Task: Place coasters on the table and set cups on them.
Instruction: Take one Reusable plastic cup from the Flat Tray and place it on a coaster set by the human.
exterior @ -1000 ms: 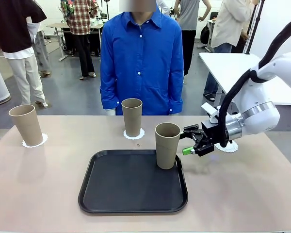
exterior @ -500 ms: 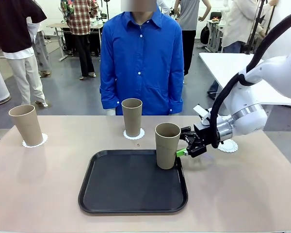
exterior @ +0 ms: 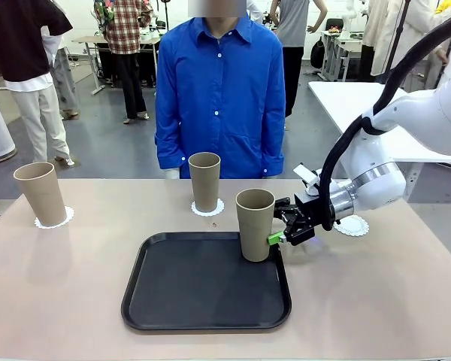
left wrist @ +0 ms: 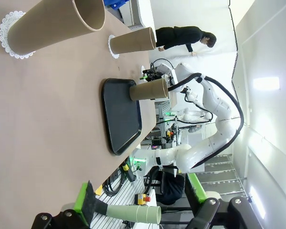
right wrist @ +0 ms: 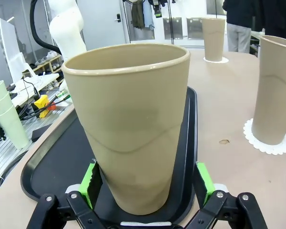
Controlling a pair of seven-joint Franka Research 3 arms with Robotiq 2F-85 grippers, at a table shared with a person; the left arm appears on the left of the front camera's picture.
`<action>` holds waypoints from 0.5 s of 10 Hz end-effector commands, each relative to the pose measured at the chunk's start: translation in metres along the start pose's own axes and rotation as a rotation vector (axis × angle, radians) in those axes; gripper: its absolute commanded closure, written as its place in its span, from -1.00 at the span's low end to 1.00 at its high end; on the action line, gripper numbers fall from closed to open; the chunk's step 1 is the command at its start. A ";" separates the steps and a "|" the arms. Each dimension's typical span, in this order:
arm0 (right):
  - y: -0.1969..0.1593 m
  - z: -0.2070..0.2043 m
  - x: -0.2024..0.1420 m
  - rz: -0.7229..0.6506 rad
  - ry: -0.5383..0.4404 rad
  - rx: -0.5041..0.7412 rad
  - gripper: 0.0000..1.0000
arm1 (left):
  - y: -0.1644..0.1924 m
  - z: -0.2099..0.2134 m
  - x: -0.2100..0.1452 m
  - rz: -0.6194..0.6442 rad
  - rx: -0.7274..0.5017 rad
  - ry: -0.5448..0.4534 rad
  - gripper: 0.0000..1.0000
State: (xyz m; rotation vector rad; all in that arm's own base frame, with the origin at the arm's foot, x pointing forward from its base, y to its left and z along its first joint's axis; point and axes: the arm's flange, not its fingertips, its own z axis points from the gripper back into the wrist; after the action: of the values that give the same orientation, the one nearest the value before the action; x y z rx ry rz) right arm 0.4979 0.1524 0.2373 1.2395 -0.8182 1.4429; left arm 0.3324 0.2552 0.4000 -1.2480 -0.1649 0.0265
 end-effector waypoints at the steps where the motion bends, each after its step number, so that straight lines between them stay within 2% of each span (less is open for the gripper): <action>1: -0.005 -0.002 0.002 -0.009 -0.010 0.007 -1.00 | -0.002 0.001 0.000 0.001 -0.008 -0.010 -1.00; 5: -0.001 -0.015 -0.002 -0.029 -0.021 0.075 -1.00 | -0.002 0.001 0.000 0.001 -0.008 -0.010 -1.00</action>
State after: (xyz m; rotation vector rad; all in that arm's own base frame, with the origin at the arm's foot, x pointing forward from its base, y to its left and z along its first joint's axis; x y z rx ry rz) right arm 0.4916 0.1597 0.2330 1.2920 -0.8001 1.4453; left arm 0.3324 0.2552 0.4000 -1.2480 -0.1650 0.0266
